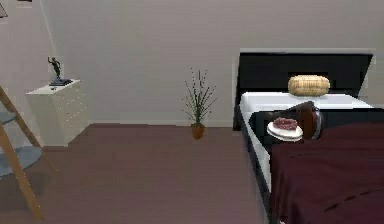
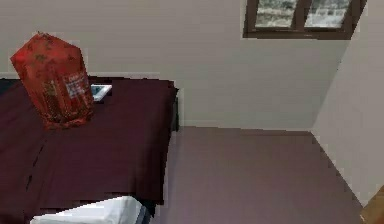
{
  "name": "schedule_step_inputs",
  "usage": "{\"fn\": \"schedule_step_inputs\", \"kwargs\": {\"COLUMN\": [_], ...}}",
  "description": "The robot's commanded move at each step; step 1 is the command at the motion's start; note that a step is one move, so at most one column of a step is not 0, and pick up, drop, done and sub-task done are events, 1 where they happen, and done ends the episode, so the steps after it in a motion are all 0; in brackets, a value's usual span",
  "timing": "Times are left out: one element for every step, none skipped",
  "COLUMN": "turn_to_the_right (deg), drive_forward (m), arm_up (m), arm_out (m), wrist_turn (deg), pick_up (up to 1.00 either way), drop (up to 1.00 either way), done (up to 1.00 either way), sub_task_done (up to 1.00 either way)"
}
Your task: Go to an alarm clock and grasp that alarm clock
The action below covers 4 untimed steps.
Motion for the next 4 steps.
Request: {"fn": "schedule_step_inputs", "kwargs": {"turn_to_the_right": [0.0,-33.0,45.0,6.0], "drive_forward": [0.7,0.0,0.0,0.0], "arm_up": [0.0,0.0,0.0,0.0], "arm_out": [0.0,0.0,0.0,0.0], "wrist_turn": [0.0,0.0,0.0,0.0], "pick_up": [0.0,0.0,0.0,0.0], "drop": [0.0,0.0,0.0,0.0], "done": [0.0,0.0,0.0,0.0], "sub_task_done": [0.0,0.0,0.0,0.0]}}
